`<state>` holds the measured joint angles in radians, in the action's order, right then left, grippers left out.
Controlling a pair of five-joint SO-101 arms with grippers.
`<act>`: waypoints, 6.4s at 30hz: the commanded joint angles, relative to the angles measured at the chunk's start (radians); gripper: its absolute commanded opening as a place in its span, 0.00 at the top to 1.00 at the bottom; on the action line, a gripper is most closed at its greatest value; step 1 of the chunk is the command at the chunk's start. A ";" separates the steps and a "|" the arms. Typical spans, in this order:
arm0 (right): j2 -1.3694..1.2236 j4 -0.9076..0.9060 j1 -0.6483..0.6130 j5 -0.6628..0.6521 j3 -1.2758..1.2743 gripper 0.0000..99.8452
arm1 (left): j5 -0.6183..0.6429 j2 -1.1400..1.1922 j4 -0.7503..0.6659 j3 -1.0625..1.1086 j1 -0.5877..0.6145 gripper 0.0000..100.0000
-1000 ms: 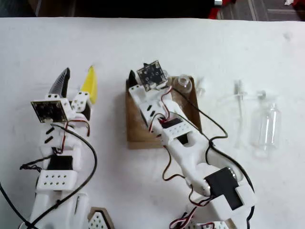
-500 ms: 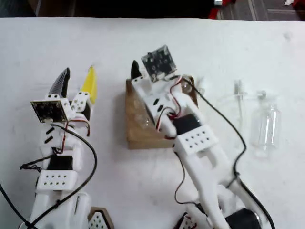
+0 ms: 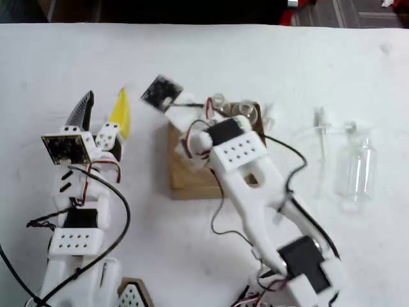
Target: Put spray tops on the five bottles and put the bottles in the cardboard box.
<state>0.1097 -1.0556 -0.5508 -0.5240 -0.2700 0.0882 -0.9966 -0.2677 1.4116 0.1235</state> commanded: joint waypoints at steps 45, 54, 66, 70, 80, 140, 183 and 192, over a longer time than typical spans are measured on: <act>-0.295 0.094 -0.076 -0.092 0.058 0.87 | 0.107 -0.022 -0.114 -0.032 0.214 0.79; -0.166 -0.082 -0.074 -0.265 0.107 0.87 | 0.107 -0.022 -0.112 -0.031 0.213 0.79; -0.381 -0.394 -0.028 -0.451 0.399 0.87 | 0.103 -0.021 -0.110 -0.031 0.196 0.79; -0.404 -0.409 -0.053 -0.454 0.404 0.87 | 0.104 -0.021 -0.109 -0.031 0.196 0.79; -0.415 -0.446 -0.065 -0.517 0.382 0.87 | 0.106 -0.018 -0.110 -0.031 0.196 0.79; 0.616 -0.064 -0.081 0.302 0.074 0.98 | 0.104 -0.016 -0.106 -0.029 0.174 0.79; 0.891 1.297 0.025 0.589 -1.254 0.98 | 0.101 -0.018 -0.112 -0.017 0.153 0.79; 0.889 1.294 0.021 0.588 -1.263 0.98 | 0.101 -0.018 -0.112 -0.017 0.153 0.79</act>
<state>0.9904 0.2424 -0.5217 0.0575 -1.5374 0.1803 -0.9966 -0.3583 1.4116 0.2862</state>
